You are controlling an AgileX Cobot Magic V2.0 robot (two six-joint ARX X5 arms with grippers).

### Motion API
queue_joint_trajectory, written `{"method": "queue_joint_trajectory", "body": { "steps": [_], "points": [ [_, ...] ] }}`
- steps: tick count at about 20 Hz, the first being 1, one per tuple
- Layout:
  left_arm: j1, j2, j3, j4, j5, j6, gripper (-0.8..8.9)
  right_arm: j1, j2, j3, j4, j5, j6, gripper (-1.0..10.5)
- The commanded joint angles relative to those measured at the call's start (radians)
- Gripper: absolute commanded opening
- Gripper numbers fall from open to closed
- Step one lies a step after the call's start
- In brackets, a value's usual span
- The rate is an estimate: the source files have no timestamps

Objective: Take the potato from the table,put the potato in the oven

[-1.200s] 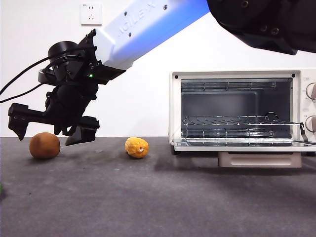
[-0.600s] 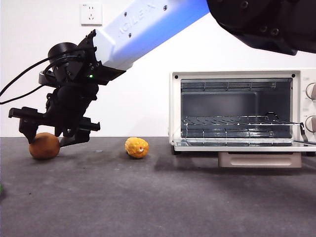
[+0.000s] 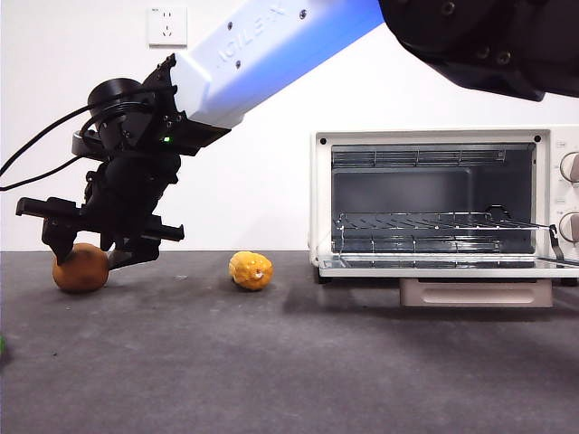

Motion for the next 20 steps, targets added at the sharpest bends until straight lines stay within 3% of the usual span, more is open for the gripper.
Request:
{"method": "queue_joint_trajectory", "body": {
  "steps": [1, 9, 13, 16, 20],
  "points": [
    [-0.002, -0.007, -0.005, 0.002, -0.003, 0.01, -0.09, 0.007, 0.032, 0.002, -0.016, -0.004, 0.015, 1.5],
    [-0.002, -0.007, -0.005, 0.002, -0.002, 0.009, -0.09, 0.007, 0.032, 0.296, -0.244, -0.012, -0.001, 1.6],
    [-0.002, -0.007, -0.005, 0.002, -0.002, 0.009, -0.09, 0.008, 0.032, 0.538, -0.52, -0.011, -0.004, 1.6],
    [-0.006, -0.007, -0.005, 0.002, -0.002, 0.009, -0.09, 0.008, 0.031, 0.735, -0.714, 0.008, -0.051, 1.5],
    [-0.009, -0.007, -0.007, 0.002, -0.002, 0.002, -0.09, 0.007, -0.068, 0.731, -0.895, 0.091, -0.095, 1.5]
  ]
}}
